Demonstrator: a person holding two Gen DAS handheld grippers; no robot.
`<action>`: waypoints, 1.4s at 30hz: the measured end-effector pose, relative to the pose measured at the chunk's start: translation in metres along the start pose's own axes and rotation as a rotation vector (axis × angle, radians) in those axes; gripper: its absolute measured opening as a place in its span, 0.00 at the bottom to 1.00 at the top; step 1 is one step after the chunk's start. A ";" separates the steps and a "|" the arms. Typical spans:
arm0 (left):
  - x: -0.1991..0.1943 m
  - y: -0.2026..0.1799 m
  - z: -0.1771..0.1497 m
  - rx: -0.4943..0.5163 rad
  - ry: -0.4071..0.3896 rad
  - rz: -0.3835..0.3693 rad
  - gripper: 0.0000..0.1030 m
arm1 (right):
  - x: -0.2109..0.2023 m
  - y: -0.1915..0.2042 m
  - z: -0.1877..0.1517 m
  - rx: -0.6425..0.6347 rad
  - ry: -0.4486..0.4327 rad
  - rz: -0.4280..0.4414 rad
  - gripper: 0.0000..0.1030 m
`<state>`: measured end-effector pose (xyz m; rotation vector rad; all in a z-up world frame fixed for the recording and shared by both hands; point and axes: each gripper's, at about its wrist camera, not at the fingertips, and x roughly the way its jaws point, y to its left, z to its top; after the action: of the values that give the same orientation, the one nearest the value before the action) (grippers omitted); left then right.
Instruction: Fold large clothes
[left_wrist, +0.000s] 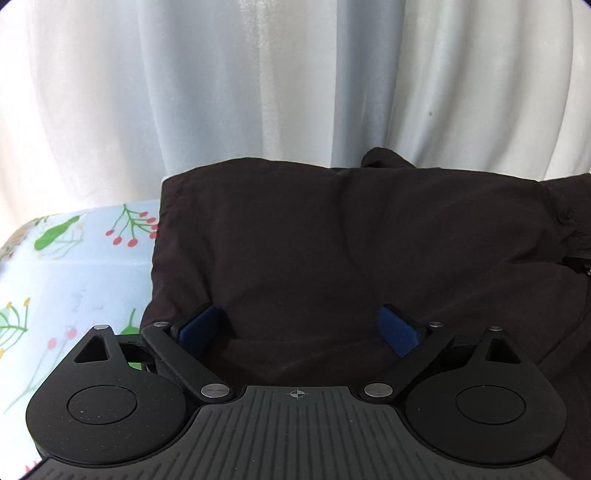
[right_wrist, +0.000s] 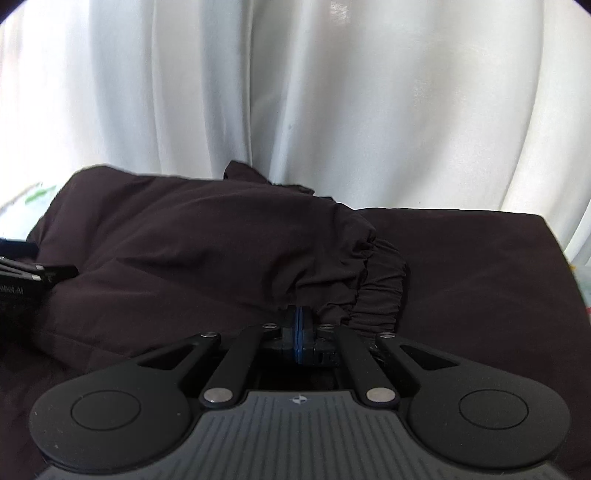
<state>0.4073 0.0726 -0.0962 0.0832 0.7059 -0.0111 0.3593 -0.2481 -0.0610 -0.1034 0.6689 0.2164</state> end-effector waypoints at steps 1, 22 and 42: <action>-0.005 0.001 0.001 -0.004 0.017 0.009 0.94 | -0.011 -0.001 0.003 0.021 0.009 0.007 0.00; -0.252 0.098 -0.159 -0.210 0.314 0.099 0.88 | -0.336 -0.168 -0.232 0.554 0.219 -0.217 0.58; -0.271 0.118 -0.187 -0.384 0.447 -0.130 0.21 | -0.340 -0.195 -0.260 0.730 0.255 0.074 0.30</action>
<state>0.0841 0.2001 -0.0535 -0.3383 1.1468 0.0189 -0.0115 -0.5371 -0.0463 0.6029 0.9705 0.0193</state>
